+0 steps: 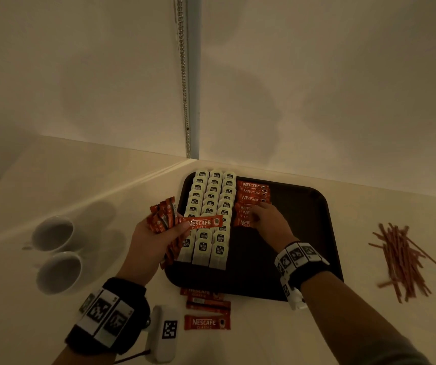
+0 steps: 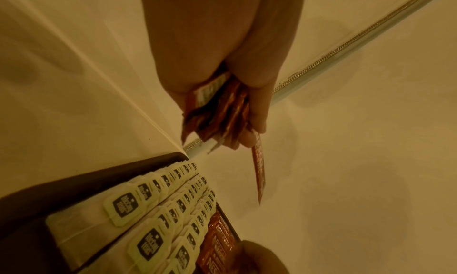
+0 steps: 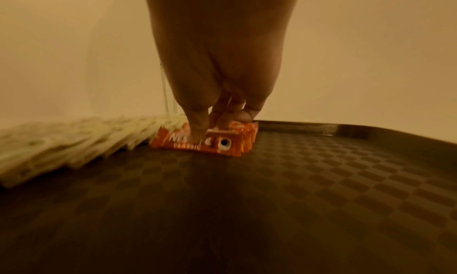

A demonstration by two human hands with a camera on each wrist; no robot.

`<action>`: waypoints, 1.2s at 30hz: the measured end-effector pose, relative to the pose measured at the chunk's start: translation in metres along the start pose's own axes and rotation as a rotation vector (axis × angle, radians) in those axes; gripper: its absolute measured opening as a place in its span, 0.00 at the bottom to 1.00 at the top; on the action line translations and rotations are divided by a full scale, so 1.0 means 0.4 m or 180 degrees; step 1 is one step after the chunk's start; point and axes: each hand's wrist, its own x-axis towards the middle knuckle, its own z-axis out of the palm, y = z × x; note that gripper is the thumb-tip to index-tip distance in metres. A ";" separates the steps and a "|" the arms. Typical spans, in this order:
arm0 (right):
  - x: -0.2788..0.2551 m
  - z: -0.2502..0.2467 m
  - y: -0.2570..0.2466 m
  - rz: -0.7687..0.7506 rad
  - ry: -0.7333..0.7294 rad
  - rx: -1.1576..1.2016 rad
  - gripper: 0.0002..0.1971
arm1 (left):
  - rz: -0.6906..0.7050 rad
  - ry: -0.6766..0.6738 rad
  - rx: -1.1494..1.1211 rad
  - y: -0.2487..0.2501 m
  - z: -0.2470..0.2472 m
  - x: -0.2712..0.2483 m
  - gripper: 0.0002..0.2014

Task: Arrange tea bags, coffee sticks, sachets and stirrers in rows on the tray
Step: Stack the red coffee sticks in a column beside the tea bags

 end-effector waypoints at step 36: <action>-0.057 0.005 0.050 0.0824 0.0267 0.1142 0.08 | 0.0004 0.0079 -0.0190 -0.018 -0.009 -0.015 0.05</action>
